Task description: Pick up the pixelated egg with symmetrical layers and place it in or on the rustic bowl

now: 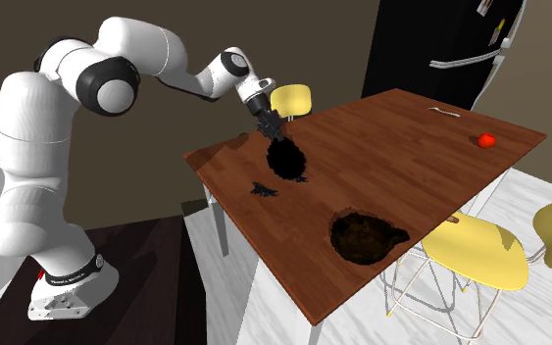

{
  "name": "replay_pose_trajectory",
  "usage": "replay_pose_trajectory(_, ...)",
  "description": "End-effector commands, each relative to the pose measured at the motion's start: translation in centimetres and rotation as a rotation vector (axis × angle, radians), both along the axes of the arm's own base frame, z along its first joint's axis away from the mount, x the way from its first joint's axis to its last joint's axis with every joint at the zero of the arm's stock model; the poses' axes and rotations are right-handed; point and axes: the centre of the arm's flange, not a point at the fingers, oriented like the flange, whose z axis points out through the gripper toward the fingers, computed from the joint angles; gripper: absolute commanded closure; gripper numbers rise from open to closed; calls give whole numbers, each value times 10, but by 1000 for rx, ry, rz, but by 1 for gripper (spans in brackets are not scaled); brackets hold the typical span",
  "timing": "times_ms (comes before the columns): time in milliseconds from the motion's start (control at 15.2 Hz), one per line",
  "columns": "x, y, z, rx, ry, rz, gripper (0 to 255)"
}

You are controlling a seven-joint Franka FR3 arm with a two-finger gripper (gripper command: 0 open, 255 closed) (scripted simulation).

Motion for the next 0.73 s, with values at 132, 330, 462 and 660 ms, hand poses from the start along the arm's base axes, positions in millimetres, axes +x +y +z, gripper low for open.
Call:
replay_pose_trajectory(132,24,-41,6,0,0,0,255)
replay_pose_trajectory(330,44,-75,10,0,0,0,255)
replay_pose_trajectory(462,57,-97,13,0,0,0,255)
replay_pose_trajectory(660,77,-131,17,0,0,0,255)
